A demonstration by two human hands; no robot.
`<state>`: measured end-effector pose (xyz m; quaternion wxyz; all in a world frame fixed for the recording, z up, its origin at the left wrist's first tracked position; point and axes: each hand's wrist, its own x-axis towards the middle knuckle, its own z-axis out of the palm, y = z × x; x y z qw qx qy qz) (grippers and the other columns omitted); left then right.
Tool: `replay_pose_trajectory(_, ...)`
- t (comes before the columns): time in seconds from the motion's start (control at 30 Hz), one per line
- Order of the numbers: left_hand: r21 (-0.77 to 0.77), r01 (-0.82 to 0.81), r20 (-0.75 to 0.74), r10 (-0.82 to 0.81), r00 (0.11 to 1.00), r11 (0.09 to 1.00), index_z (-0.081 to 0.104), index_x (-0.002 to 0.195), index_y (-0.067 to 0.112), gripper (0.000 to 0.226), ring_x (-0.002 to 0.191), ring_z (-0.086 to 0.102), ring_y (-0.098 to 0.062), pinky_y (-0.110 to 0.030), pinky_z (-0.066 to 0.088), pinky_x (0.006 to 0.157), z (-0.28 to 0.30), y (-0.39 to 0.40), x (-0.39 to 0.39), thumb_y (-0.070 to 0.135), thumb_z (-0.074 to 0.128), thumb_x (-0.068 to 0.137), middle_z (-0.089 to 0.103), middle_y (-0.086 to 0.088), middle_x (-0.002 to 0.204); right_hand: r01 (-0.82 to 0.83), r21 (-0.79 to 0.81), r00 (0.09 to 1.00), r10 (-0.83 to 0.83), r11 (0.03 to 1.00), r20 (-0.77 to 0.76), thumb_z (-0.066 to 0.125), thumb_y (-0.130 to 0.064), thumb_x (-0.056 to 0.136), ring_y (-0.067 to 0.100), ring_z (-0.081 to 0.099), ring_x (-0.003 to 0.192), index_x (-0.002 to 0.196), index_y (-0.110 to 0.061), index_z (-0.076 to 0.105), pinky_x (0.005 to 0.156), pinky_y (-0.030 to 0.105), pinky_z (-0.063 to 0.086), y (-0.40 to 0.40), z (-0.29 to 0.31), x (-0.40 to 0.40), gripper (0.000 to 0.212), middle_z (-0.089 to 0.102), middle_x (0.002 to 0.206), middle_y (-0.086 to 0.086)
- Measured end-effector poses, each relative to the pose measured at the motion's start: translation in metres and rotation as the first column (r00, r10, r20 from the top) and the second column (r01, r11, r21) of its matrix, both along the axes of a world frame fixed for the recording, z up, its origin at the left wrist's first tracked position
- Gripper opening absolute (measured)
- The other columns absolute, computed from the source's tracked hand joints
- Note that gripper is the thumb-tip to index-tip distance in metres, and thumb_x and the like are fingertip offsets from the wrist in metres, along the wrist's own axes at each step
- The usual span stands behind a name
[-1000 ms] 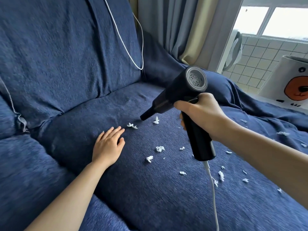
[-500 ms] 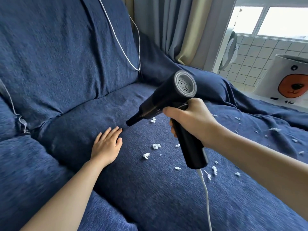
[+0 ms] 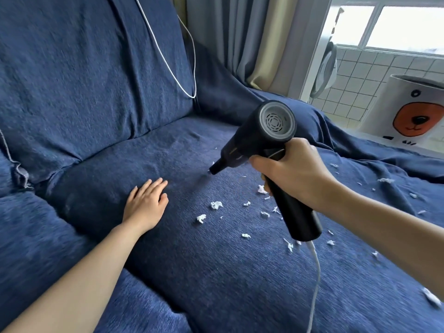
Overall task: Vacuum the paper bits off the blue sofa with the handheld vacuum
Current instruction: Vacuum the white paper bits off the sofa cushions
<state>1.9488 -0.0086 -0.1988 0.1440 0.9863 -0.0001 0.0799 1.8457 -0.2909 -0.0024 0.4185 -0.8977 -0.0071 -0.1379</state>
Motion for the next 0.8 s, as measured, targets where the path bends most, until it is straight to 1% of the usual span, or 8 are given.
replay_pose_trajectory(0.07,-0.024,-0.021,-0.029,0.02,0.999,1.0,0.029,0.149,0.03,0.047,0.147,0.011,-0.01,-0.038,0.003,0.12,0.002,-0.005,0.001,0.034,0.028,0.102,0.019,0.014,0.158,0.009,-0.009,1.0,-0.009,1.0,-0.009,0.072,-0.022,0.079,0.01,0.062,0.039,0.064,-0.003,0.066,0.044,0.017,0.052,-0.006,-0.002,-0.001,0.025,0.072,0.063,0.017)
replay_pose_trajectory(0.2,-0.054,-0.048,-0.046,0.045,0.998,0.997,0.032,0.148,0.031,0.047,0.148,0.011,-0.015,-0.046,0.002,0.119,0.007,-0.016,0.003,0.037,0.03,0.101,0.022,0.012,0.158,0.029,0.033,0.999,-0.028,0.999,-0.027,0.072,-0.021,0.078,0.021,0.07,0.046,0.069,0.0,0.067,0.053,0.035,0.063,-0.01,-0.01,0.004,0.023,0.073,0.065,0.018)
replay_pose_trajectory(0.27,-0.068,-0.032,-0.063,0.028,0.998,0.997,0.033,0.147,0.032,0.047,0.148,0.009,-0.015,-0.049,-0.001,0.118,0.009,-0.024,0.005,0.04,0.03,0.101,0.022,0.013,0.158,0.028,0.054,0.999,-0.027,0.998,-0.026,0.072,-0.02,0.078,0.029,0.072,0.051,0.068,0.0,0.067,0.055,0.042,0.064,-0.011,-0.011,0.01,0.023,0.073,0.065,0.019)
replay_pose_trajectory(0.33,-0.072,0.001,-0.078,-0.007,0.997,0.997,0.032,0.148,0.031,0.048,0.148,0.008,-0.013,-0.049,-0.002,0.119,0.012,-0.031,0.01,0.04,0.031,0.101,0.02,0.013,0.158,0.024,0.063,0.999,-0.022,0.998,-0.031,0.072,-0.019,0.079,0.033,0.072,0.054,0.069,0.002,0.066,0.055,0.046,0.063,-0.012,-0.011,0.016,0.024,0.072,0.066,0.021)
replay_pose_trajectory(0.43,-0.052,0.045,-0.103,-0.05,0.993,0.998,0.029,0.149,0.032,0.049,0.148,0.006,-0.016,-0.048,-0.001,0.119,0.016,-0.039,0.019,0.042,0.029,0.101,0.018,0.014,0.159,0.045,0.076,0.999,-0.044,0.996,-0.021,0.072,-0.019,0.08,0.033,0.071,0.052,0.066,0.0,0.067,0.05,0.042,0.062,-0.014,-0.014,0.027,0.023,0.072,0.063,0.019)
replay_pose_trajectory(0.6,-0.034,0.104,-0.127,-0.107,0.986,0.994,0.026,0.15,0.033,0.05,0.148,0.005,-0.019,-0.046,-0.001,0.12,0.019,-0.049,0.041,0.044,0.028,0.101,0.015,0.014,0.159,0.078,0.022,0.997,-0.078,0.997,0.002,0.071,-0.02,0.081,0.011,0.062,0.038,0.064,-0.002,0.068,0.047,0.027,0.057,-0.018,-0.015,0.061,0.025,0.073,0.063,0.017)
replay_pose_trajectory(0.73,-0.017,0.128,-0.147,-0.129,0.981,0.992,0.024,0.15,0.034,0.051,0.149,0.004,-0.02,-0.046,0.0,0.12,0.02,-0.056,0.056,0.046,0.027,0.101,0.013,0.014,0.159,0.107,0.004,0.994,-0.107,0.994,0.006,0.071,-0.024,0.08,0.014,0.065,0.042,0.067,-0.002,0.069,0.05,0.029,0.059,-0.017,-0.018,0.088,0.026,0.073,0.065,0.016)
replay_pose_trajectory(0.8,-0.015,0.136,-0.145,-0.137,0.98,0.991,0.025,0.15,0.034,0.051,0.148,0.005,-0.02,-0.045,0.0,0.12,0.019,-0.059,0.062,0.047,0.028,0.1,0.014,0.014,0.159,0.106,0.005,0.994,-0.106,0.994,0.016,0.071,-0.024,0.081,0.011,0.063,0.039,0.068,-0.002,0.069,0.047,0.024,0.056,-0.016,-0.018,0.1,0.025,0.072,0.063,0.013)
